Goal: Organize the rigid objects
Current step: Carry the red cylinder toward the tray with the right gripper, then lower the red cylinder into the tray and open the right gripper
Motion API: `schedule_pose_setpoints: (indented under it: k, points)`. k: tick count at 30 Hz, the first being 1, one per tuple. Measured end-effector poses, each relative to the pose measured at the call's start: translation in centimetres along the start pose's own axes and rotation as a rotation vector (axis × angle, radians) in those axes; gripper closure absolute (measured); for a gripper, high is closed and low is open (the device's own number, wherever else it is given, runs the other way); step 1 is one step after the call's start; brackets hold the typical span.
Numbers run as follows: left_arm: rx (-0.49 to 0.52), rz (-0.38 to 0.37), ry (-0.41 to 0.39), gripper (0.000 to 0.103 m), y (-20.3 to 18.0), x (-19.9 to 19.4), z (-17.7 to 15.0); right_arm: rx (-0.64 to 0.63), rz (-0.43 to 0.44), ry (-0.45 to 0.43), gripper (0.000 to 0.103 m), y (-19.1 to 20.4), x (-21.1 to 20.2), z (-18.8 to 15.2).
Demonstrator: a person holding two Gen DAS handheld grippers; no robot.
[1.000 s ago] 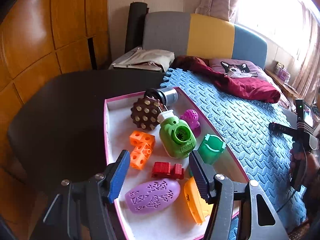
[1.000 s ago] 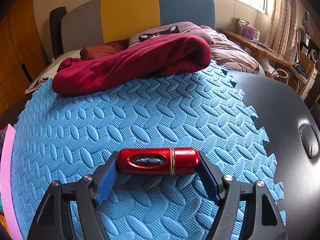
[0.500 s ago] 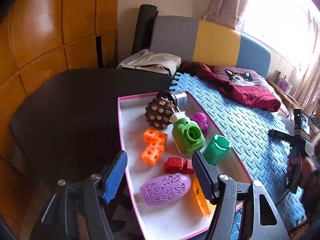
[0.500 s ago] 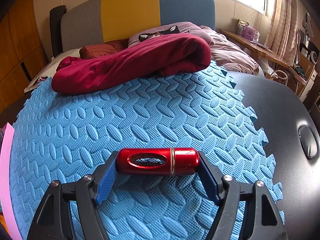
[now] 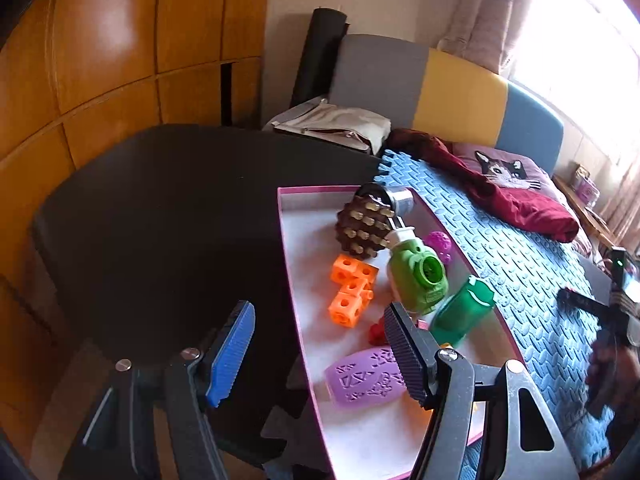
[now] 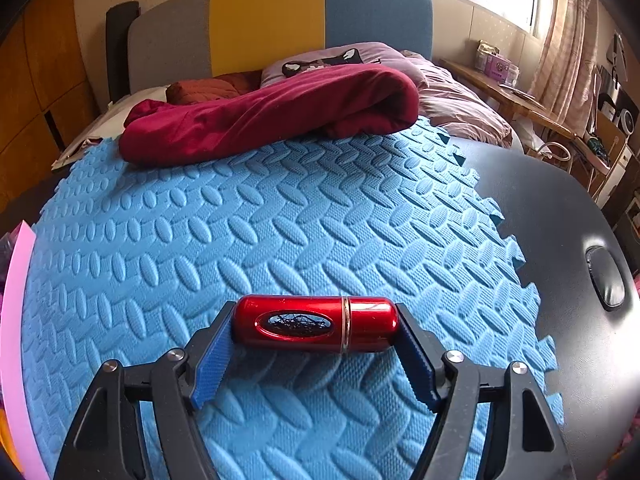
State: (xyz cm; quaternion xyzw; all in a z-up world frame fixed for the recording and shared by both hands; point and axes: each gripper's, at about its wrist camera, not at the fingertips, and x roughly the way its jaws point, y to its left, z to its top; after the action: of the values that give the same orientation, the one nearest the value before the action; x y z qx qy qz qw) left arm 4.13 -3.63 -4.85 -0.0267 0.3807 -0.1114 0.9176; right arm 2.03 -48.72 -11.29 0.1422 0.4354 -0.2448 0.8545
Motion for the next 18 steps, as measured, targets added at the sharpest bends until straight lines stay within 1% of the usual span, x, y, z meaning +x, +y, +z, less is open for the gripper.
schedule_pose_setpoints:
  k: [1, 3, 5, 7, 9, 12, 15, 16, 18]
  points:
    - [-0.006, 0.003, 0.001, 0.034, 0.2, 0.1, -0.1, 0.011, 0.014, 0.002, 0.027, -0.1, -0.2, -0.3]
    - [-0.021, 0.012, 0.005, 0.034, 0.7, 0.2, -0.1, -0.017, 0.002, -0.004, 0.027, 0.3, -0.7, -1.1]
    - [-0.03, 0.02, 0.008, 0.034, 1.1, 0.3, -0.2, -0.019, 0.018, 0.006, 0.027, 0.5, -1.3, -1.7]
    - [-0.034, 0.031, 0.007, 0.034, 1.5, 0.3, -0.2, -0.009, 0.056, 0.018, 0.027, 0.6, -2.0, -2.2]
    - [-0.04, 0.038, 0.005, 0.034, 1.7, 0.3, -0.2, -0.02, 0.124, 0.002, 0.027, 1.2, -3.2, -2.8]
    - [-0.044, 0.046, 0.005, 0.034, 1.8, 0.4, -0.2, -0.104, 0.244, -0.034, 0.027, 3.6, -5.8, -3.7]
    - [-0.042, 0.045, 0.002, 0.034, 1.7, 0.4, -0.1, -0.225, 0.394, -0.075, 0.027, 7.1, -9.1, -4.6]
    - [-0.037, 0.044, 0.005, 0.034, 1.5, 0.4, -0.2, -0.262, 0.432, -0.087, 0.027, 8.1, -10.0, -4.9]
    - [-0.032, 0.04, 0.01, 0.034, 1.3, 0.5, -0.2, -0.367, 0.527, -0.11, 0.027, 11.0, -12.2, -5.5]
